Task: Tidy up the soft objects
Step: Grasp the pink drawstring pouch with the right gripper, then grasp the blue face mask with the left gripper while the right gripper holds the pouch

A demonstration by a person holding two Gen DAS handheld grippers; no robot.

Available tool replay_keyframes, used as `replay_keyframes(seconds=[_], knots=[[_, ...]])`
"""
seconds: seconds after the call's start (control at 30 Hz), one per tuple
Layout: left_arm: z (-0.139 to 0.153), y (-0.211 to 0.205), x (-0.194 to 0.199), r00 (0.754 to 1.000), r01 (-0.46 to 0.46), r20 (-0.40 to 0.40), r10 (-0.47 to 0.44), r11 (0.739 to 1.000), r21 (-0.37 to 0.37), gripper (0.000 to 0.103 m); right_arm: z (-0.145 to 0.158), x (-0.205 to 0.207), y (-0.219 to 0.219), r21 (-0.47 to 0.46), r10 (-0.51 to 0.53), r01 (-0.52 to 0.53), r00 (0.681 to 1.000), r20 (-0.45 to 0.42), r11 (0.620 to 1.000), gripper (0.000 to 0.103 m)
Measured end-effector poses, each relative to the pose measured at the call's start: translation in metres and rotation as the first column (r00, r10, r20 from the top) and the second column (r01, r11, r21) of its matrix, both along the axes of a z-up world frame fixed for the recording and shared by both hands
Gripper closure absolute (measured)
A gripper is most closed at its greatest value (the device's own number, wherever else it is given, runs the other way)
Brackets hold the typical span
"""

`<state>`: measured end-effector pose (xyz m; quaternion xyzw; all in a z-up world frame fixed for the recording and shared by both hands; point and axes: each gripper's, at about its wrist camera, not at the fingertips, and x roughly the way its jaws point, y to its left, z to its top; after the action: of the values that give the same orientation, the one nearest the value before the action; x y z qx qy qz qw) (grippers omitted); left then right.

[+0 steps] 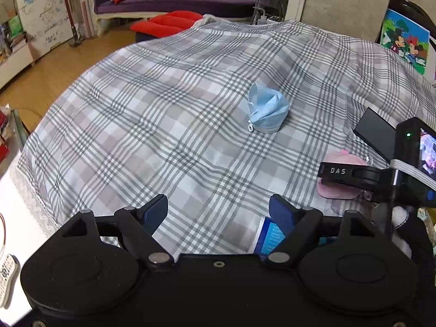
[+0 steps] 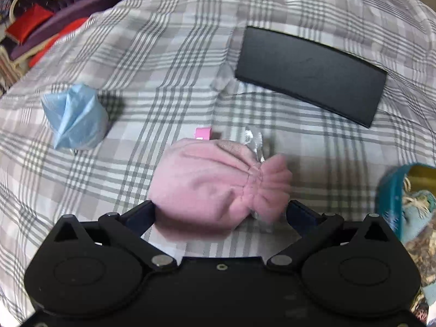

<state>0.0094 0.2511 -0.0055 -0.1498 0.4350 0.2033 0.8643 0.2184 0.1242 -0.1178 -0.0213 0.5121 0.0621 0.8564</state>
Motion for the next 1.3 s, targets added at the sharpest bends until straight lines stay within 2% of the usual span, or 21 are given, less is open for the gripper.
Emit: replay_keyframes(seconds=[0.07,0.13,0.2,0.3,0.5,0.57,0.67,0.73,1.0,1.13,1.3], knots=[[-0.003,0.001,0.003,1.000,-0.004,-0.008,0.004,1.000,-0.026,0.026,0.000,0.001,0.005,0.003,0.040,-0.040,0.999,0.008,0.999,0.015],[-0.007,0.000,0.007,1.000,-0.002,-0.018,0.001,0.999,-0.034,0.026,0.004,-0.002,0.008,0.025,0.085,-0.086,0.996,0.032,0.996,0.038],[-0.010,-0.001,0.010,1.000,0.002,-0.029,-0.003,0.999,-0.038,0.026,0.006,-0.005,0.007,0.071,0.119,-0.121,0.992,0.042,0.990,0.052],[-0.014,0.000,0.016,0.999,0.006,-0.037,-0.008,0.999,-0.051,0.026,0.006,-0.008,0.000,0.126,0.116,-0.123,0.991,0.060,0.984,0.052],[-0.012,0.004,0.032,1.000,-0.007,-0.014,0.007,0.999,-0.034,0.025,0.004,-0.001,-0.026,0.224,0.076,-0.083,0.996,0.040,0.971,0.052],[-0.010,0.006,0.045,1.000,0.003,-0.001,-0.003,0.999,-0.033,0.017,0.005,0.000,-0.036,0.243,0.057,-0.065,0.998,0.041,0.968,0.052],[-0.012,0.008,0.075,0.999,0.050,-0.001,-0.051,0.998,-0.038,0.017,0.009,0.002,-0.047,0.229,0.023,-0.040,0.997,0.074,0.973,0.052],[-0.016,0.009,0.099,0.997,0.070,-0.016,-0.070,0.997,-0.014,0.017,0.011,0.004,-0.051,0.206,0.002,-0.023,0.995,0.103,0.978,0.052],[-0.051,0.022,0.180,0.997,0.053,-0.064,-0.048,0.996,0.073,0.017,0.007,0.008,-0.055,0.216,-0.016,-0.007,0.995,0.103,0.976,0.052],[-0.073,0.022,0.206,0.993,0.053,-0.107,-0.048,0.998,0.043,0.017,0.006,0.007,-0.055,0.223,-0.001,-0.023,0.994,0.106,0.975,0.052],[-0.092,0.010,0.231,0.985,0.092,-0.153,-0.078,0.992,0.081,0.015,0.004,0.006,-0.052,0.216,0.003,-0.028,0.994,0.112,0.976,0.052]])
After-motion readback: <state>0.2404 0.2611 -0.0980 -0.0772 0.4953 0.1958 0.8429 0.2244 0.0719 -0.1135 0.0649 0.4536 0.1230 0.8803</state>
